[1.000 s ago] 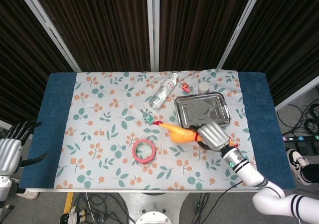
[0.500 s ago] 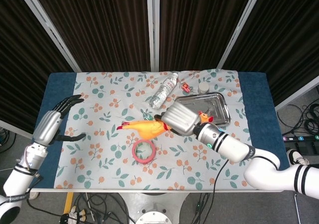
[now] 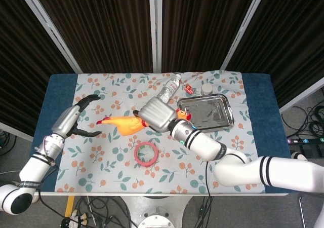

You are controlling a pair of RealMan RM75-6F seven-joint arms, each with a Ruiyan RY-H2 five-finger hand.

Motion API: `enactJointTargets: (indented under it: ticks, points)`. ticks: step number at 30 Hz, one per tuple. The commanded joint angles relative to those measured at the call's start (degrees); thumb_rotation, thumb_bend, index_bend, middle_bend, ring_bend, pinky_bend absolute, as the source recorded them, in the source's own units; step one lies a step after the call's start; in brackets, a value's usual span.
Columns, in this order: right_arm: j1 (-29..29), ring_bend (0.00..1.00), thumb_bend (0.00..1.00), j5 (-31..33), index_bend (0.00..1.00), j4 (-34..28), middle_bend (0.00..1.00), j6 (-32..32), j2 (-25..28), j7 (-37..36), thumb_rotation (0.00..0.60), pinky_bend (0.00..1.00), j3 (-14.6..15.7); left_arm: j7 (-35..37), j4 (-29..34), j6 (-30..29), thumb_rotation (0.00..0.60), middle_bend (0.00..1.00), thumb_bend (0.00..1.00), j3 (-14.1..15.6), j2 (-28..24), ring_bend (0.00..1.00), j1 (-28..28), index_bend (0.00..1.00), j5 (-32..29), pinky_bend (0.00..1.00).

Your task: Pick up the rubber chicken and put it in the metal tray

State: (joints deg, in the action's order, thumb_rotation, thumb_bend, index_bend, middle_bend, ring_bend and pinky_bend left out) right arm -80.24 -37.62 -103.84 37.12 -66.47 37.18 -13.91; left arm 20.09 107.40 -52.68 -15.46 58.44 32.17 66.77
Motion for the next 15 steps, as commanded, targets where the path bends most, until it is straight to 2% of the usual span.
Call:
enactJointTargets:
  ticks: [1, 2, 4, 6, 15]
  points:
    - [-6.04, 0.56, 0.71, 7.65, 0.64, 1.62, 0.57, 4.28, -3.59, 4.75, 0.6, 0.83, 2.63, 2.56, 1.0, 1.79, 0.595, 0.17, 0.0, -0.66, -1.61, 0.12, 0.43, 0.18, -0.72, 0.18]
    - [-6.8, 0.56, 0.71, 8.65, 0.64, 1.79, 0.57, 4.83, -3.99, 5.15, 0.6, 0.83, 2.76, 3.15, 1.04, 2.11, 0.58, 0.16, 0.0, -0.81, -2.02, 0.12, 0.47, 0.18, -0.64, 0.18]
    - [-8.28, 0.56, 0.71, 10.72, 0.64, 2.2, 0.57, 5.76, -4.79, 5.73, 0.6, 0.83, 2.99, 3.43, 0.87, 2.55, 0.501, 0.16, 0.0, -0.87, -2.7, 0.12, 0.59, 0.17, -0.55, 0.18]
    - [-9.6, 0.56, 0.71, 12.46, 0.64, 2.56, 0.57, 6.52, -5.37, 6.33, 0.6, 0.83, 3.27, 2.78, 0.9, 2.7, 0.458, 0.16, 0.0, -0.78, -2.88, 0.12, 0.79, 0.17, -1.13, 0.18]
    - [-13.6, 0.56, 0.71, 17.89, 0.64, 3.34, 0.57, 8.93, -6.86, 8.26, 0.6, 0.83, 4.17, -1.28, 1.73, 4.9, 0.43, 0.16, 0.0, -0.54, -3.66, 0.12, 2.83, 0.17, -6.24, 0.18]
